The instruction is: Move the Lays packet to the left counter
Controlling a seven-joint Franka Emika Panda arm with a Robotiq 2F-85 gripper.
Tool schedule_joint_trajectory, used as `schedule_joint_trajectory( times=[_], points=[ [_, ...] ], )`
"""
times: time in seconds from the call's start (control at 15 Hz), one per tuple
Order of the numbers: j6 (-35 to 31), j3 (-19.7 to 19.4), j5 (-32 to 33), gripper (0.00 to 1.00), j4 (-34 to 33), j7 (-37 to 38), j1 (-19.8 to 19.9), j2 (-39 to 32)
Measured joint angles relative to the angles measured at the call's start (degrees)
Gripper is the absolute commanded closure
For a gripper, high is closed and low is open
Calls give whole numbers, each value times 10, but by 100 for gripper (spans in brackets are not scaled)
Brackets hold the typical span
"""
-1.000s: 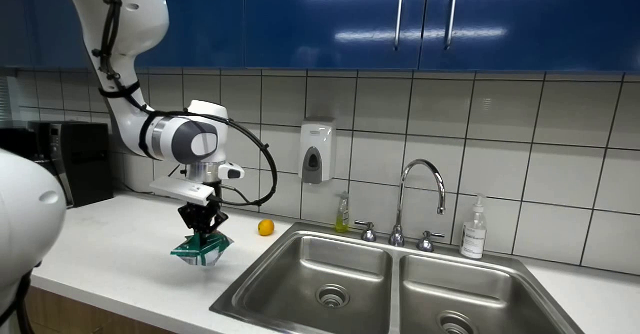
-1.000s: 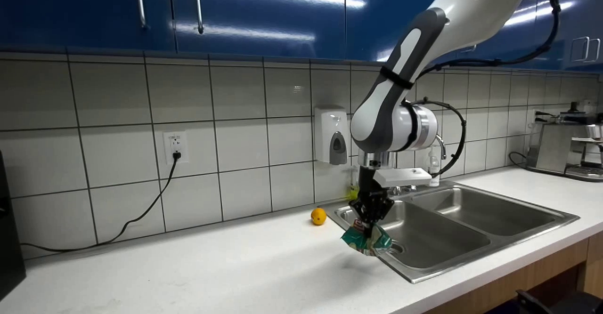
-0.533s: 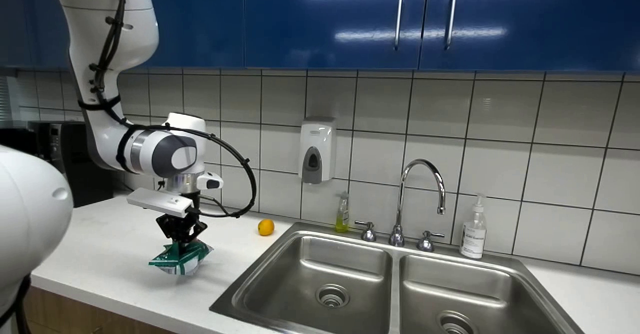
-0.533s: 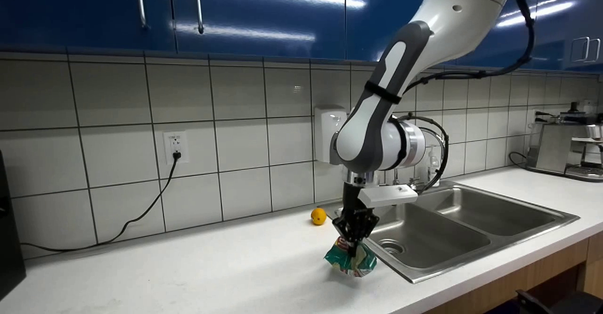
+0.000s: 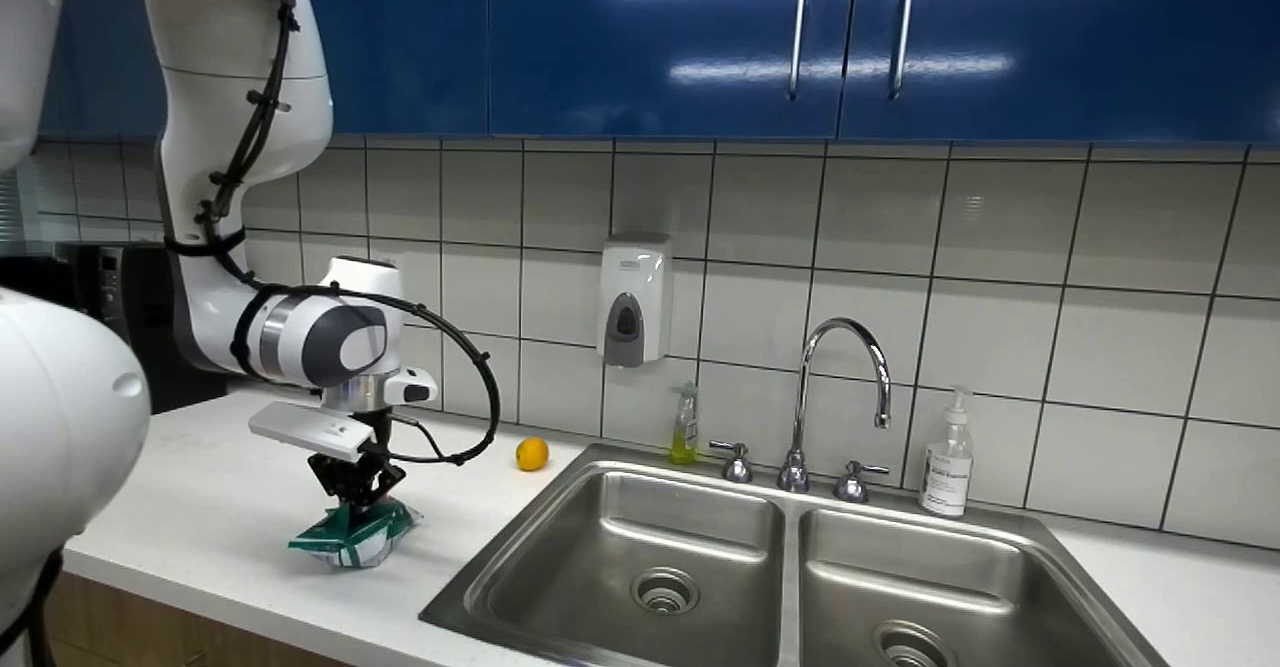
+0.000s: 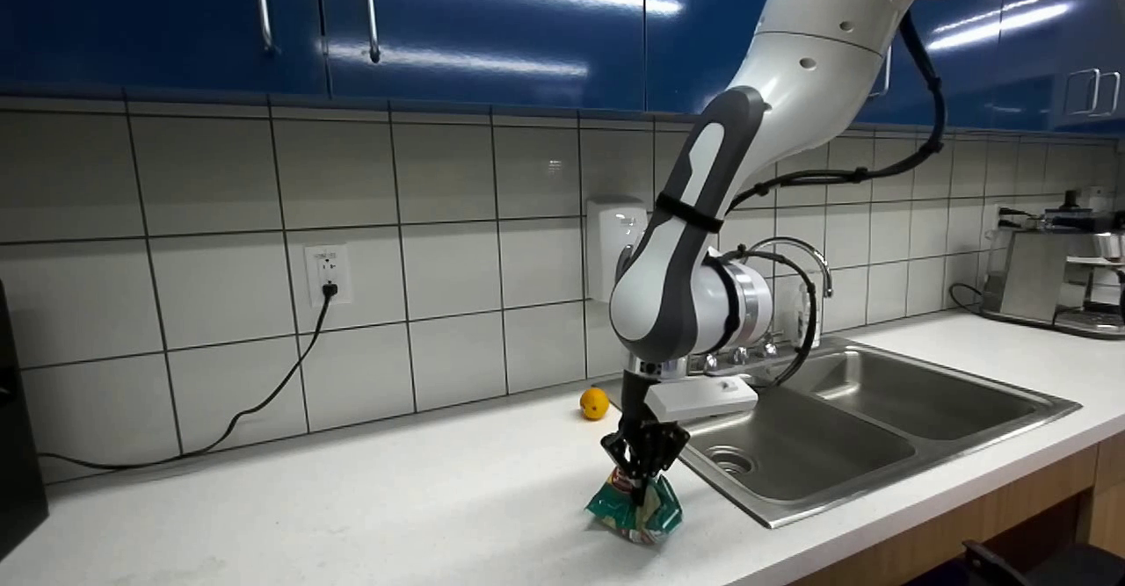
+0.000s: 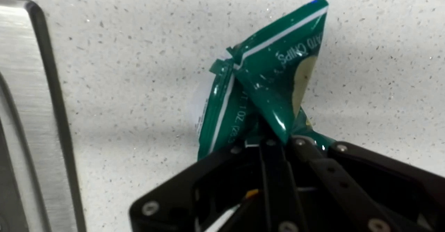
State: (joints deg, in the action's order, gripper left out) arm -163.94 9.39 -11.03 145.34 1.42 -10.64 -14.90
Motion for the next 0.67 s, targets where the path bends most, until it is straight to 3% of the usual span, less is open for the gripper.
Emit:
schedule_joint_trajectory(
  times=[0.07, 0.13, 0.2, 0.67],
  points=[
    [-2, 0, 2, 100, -5, 5, 0, -8],
    [-3, 0, 4, 74, -10, 8, 0, -14],
    [-4, -1, 7, 73, -15, 12, -1, -20],
    [-4, -7, 25, 20, -34, 32, -2, -34]
  ],
)
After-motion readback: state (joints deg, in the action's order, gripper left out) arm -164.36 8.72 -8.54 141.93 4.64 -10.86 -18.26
